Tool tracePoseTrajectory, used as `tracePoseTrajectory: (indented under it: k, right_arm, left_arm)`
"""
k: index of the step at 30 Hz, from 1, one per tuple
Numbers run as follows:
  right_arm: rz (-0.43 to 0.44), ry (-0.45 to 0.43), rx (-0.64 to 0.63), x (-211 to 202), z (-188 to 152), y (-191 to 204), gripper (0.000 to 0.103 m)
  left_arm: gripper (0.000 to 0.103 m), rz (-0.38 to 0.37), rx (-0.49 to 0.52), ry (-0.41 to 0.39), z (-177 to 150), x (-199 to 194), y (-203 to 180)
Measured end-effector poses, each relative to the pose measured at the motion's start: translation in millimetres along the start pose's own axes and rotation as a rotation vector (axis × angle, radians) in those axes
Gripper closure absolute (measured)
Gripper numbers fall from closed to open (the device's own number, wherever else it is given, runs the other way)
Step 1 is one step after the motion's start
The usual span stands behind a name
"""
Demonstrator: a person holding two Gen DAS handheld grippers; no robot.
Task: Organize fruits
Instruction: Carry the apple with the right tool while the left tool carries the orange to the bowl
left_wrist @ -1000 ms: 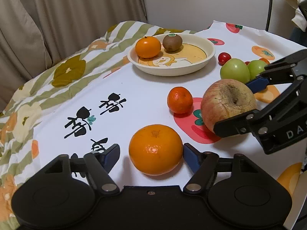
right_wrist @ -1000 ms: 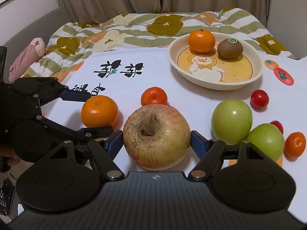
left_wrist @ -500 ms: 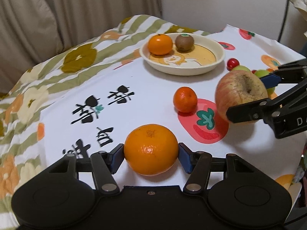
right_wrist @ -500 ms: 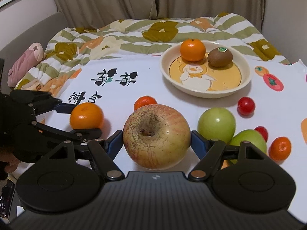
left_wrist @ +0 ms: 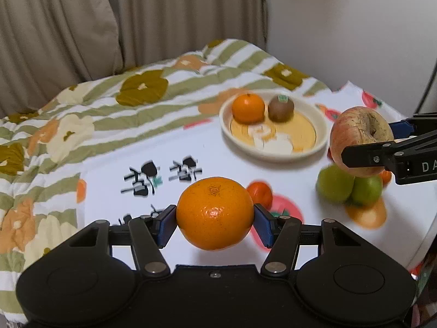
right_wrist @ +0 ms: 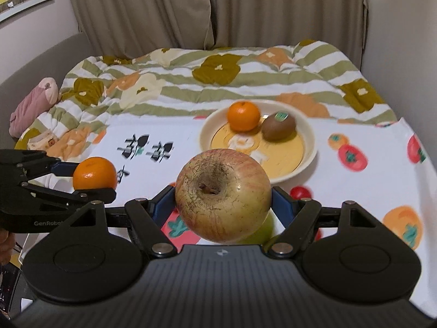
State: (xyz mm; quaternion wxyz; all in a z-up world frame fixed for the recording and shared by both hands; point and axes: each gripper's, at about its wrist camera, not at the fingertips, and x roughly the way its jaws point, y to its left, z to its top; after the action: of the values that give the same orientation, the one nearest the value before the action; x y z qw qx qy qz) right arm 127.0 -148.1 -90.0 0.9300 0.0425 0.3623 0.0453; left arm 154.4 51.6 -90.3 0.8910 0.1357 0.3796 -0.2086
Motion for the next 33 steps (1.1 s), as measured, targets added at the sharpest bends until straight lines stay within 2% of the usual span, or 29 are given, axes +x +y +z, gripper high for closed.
tracePoseTrajectory:
  k: [7,15,26,33]
  right_arm:
    - [0.025,-0.015,-0.029,-9,33,-35,0.013]
    - [0.064,-0.008,-0.104,9,64,-70,0.013]
    - [0.105,0.03,-0.163,65,82,-115,0.013]
    - [0.121,0.064,-0.187,97,82,-127,0.013]
  left_arm:
    - [0.039,0.058,-0.07,-0.042,36,-6,-19]
    - [0.039,0.088,-0.101,-0.057,73,14,-39]
    - [0.039,0.106,-0.096,0.003,104,82,-60]
    - [0.039,0.141,-0.076,0.047,115,127,-66]
